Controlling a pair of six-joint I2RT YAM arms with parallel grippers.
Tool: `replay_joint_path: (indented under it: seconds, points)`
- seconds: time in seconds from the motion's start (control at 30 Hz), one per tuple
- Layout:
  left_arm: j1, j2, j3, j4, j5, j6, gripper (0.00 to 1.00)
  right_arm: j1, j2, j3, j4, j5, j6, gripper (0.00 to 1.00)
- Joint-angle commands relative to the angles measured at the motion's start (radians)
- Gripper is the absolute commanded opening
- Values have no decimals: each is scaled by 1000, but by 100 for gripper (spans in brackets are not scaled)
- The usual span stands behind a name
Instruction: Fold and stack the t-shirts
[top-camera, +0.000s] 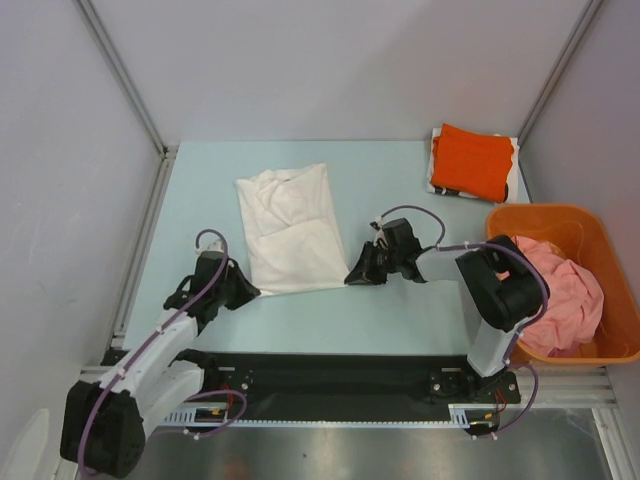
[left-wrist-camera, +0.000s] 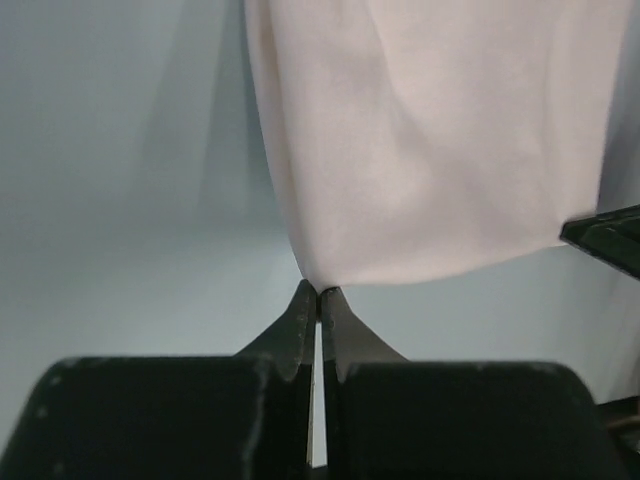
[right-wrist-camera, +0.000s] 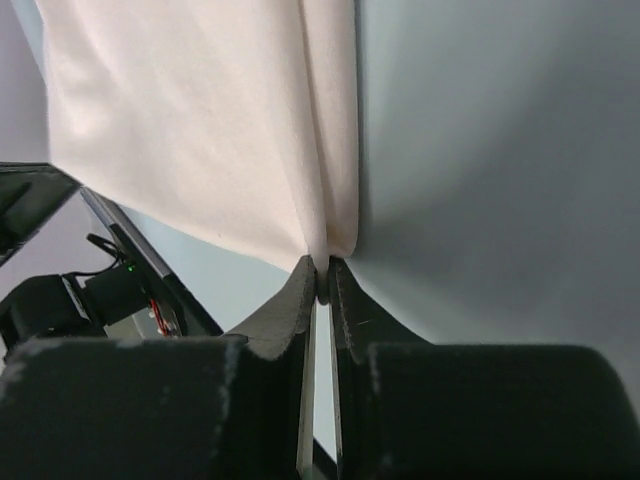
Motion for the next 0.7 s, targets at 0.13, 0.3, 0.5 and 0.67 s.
replay_joint_path:
  seconds: [0.13, 0.3, 0.5, 0.67]
  points:
    - [-42, -219, 86, -251, 103, -74, 0, 134, -291, -19, -346, 192, 32, 0]
    - [-56, -380, 144, -396, 143, -102, 0, 232, -480, -52, -532, 344, 130, 0]
    - [-58, -477, 254, -602, 187, -79, 0, 387, -697, -64, -683, 443, 252, 0]
    - [-58, -481, 330, -680, 172, -45, 0, 423, -781, -4, -795, 507, 291, 0]
